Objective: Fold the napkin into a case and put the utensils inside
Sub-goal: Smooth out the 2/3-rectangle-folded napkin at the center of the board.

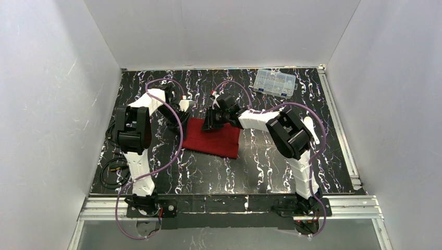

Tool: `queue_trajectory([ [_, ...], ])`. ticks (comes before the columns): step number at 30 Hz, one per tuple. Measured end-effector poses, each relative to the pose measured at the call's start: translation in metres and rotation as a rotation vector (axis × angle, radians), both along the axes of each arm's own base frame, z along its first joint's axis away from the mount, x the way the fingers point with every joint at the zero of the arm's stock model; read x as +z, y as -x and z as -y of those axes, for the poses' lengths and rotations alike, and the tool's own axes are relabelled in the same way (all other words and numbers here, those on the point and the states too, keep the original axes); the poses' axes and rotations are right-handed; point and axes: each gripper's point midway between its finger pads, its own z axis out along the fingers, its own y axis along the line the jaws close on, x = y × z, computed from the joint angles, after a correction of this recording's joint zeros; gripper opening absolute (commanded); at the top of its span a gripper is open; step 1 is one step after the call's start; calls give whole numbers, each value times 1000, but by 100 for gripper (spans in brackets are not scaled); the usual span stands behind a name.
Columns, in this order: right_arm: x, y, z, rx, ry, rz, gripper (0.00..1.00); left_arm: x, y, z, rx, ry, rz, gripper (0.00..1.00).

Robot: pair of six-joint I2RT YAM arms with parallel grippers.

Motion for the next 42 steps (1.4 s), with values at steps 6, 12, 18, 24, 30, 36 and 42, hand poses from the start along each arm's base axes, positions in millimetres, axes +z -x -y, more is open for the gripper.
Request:
queue_trajectory([
  [6,3,-3,-3,-4,-8,2,32,-1,-1,0,11,-4,-1,23],
  [12,10,-7,-7,-5,-23,18,32,-1,-2,4,20,-1,3,0],
  [18,6,-9,-7,-10,-20,19,31,-1,-2,6,13,1,6,0],
  [24,-8,-13,-5,-31,4,20,29,-1,-4,8,11,2,14,0],
  [30,-13,-13,-5,-38,0,24,28,1,-11,9,19,-5,43,0],
  [36,-13,-13,-6,-43,-29,24,28,5,-22,8,35,-15,98,0],
  [42,-11,-13,-7,-46,-43,25,35,-1,-32,7,38,-42,137,0],
])
